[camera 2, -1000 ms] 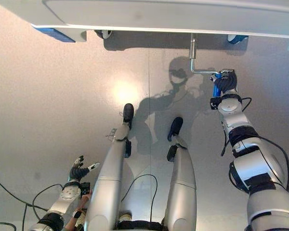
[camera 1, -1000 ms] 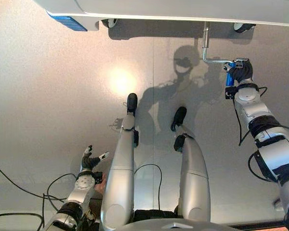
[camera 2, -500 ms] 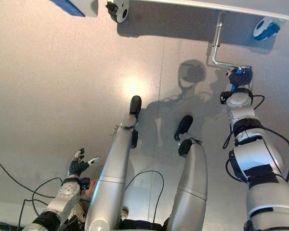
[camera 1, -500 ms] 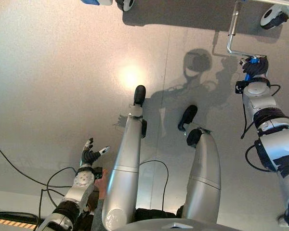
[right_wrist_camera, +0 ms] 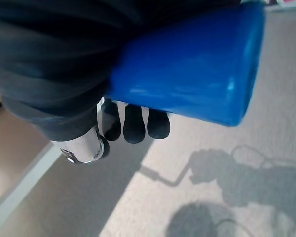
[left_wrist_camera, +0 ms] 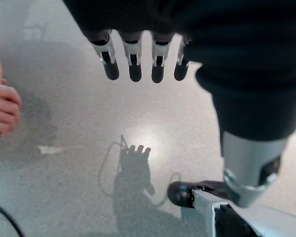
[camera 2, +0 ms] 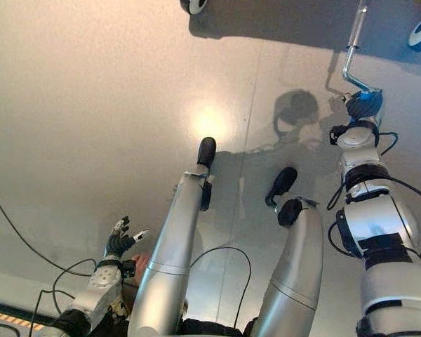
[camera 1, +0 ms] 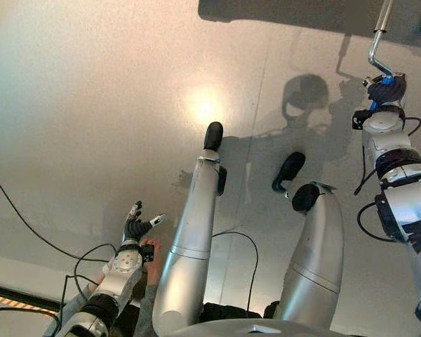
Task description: Raise the hospital bed
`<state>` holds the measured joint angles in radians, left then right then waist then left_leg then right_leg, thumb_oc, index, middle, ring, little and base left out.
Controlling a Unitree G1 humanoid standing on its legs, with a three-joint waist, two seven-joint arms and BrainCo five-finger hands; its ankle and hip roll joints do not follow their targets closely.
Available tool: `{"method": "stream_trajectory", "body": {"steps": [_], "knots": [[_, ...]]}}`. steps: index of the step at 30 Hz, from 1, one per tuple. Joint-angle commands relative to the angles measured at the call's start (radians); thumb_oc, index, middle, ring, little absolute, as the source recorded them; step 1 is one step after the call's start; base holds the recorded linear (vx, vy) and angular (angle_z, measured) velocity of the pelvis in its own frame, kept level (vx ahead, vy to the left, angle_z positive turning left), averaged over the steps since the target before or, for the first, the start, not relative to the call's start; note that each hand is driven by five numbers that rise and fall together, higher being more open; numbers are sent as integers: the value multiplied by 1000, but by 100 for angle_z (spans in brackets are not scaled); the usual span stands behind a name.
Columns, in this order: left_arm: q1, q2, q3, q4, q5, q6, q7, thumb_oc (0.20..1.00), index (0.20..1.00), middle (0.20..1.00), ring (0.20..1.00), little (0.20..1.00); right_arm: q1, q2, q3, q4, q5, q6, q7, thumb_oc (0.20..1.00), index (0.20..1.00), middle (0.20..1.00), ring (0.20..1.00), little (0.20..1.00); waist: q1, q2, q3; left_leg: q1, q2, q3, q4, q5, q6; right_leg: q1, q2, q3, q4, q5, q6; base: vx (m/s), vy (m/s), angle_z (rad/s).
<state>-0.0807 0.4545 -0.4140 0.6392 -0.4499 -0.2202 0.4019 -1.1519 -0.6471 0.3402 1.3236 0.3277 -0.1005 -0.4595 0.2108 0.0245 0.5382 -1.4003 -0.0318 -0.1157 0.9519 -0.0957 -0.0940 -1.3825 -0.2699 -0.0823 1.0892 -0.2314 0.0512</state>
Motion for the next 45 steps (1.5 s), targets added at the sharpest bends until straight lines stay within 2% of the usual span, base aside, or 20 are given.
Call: {"method": "stream_trajectory", "body": {"steps": [1,13,27,31,32,33,36,37,40,41,45], "knots": [[41,-43,-31,17,-20,2,30,1000,1000,1000,1000,1000,121,-42,-36,120,41,73,-6,200,200,200,200,200,-16,141,-18,-3,24,-35,16,-36,-5,24,15,-64,20,-42,54,11,10,15],[21,-41,-58,-3,-9,-1,55,1000,1000,1000,1000,1000,66,104,16,92,-32,84,-16,200,200,200,200,200,10,170,-18,-48,1,-37,31,-33,-9,-4,-12,-68,36,-49,56,4,10,4],[-4,-38,-59,9,-6,-21,75,1000,1000,1000,1000,1000,-7,244,145,19,-176,76,13,200,200,200,200,200,20,176,-18,-45,-8,-36,-11,-16,-10,2,-31,-67,-1,-39,59,2,14,2],[-9,-39,-52,24,-5,-25,77,1000,1000,1000,1000,1000,-25,337,216,-59,-219,52,32,200,200,200,200,200,14,163,-18,-21,-2,-35,-32,-12,-8,18,-25,-63,-21,-33,58,0,0,0],[-8,-39,-51,24,-5,-25,76,1000,1000,1000,1000,1000,-24,338,217,-60,-219,53,32,200,200,200,200,200,13,162,-18,-20,-2,-35,-33,-12,-8,18,-25,-62,-22,-33,58,-11,21,-3],[-7,-41,-49,34,-7,-25,78,1000,1000,1000,1000,1000,-19,382,238,-104,-220,38,34,200,200,200,200,200,6,153,-18,-7,2,-33,-42,-10,-7,29,-23,-60,-31,-31,57,0,0,0],[-6,-42,-45,47,-9,-26,81,1000,1000,1000,1000,1000,-9,432,258,-148,-211,24,43,200,200,200,200,200,-3,141,-18,14,8,-32,-56,-10,-5,45,-20,-56,-49,-25,57,-8,10,0],[-9,-43,-37,73,-13,-26,83,1000,1000,1000,1000,1000,8,484,288,-213,-206,7,54,200,200,200,200,200,-13,127,-18,37,14,-28,-73,-6,-3,66,-13,-53,-70,-18,57,0,0,0],[-6,-39,-33,78,-12,-26,83,1000,1000,1000,1000,1000,27,513,309,-276,-195,-3,56,200,200,200,200,200,-24,114,-18,66,20,-24,-102,-1,-2,90,-10,-53,-94,-15,58,-25,16,-13],[2,-38,-28,84,-14,-27,83,1000,1000,1000,1000,1000,50,546,318,-359,-165,-23,60,200,200,200,200,200,-34,103,-18,92,24,-23,-125,4,-1,112,-6,-51,-117,-7,60,-28,7,-7],[9,-39,-25,107,-10,-20,80,1000,1000,1000,1000,1000,80,569,326,-482,-114,-51,62,200,200,200,200,200,-51,84,-18,136,33,-19,-166,14,-2,147,-5,-52,-150,4,62,-28,6,-6]]}}
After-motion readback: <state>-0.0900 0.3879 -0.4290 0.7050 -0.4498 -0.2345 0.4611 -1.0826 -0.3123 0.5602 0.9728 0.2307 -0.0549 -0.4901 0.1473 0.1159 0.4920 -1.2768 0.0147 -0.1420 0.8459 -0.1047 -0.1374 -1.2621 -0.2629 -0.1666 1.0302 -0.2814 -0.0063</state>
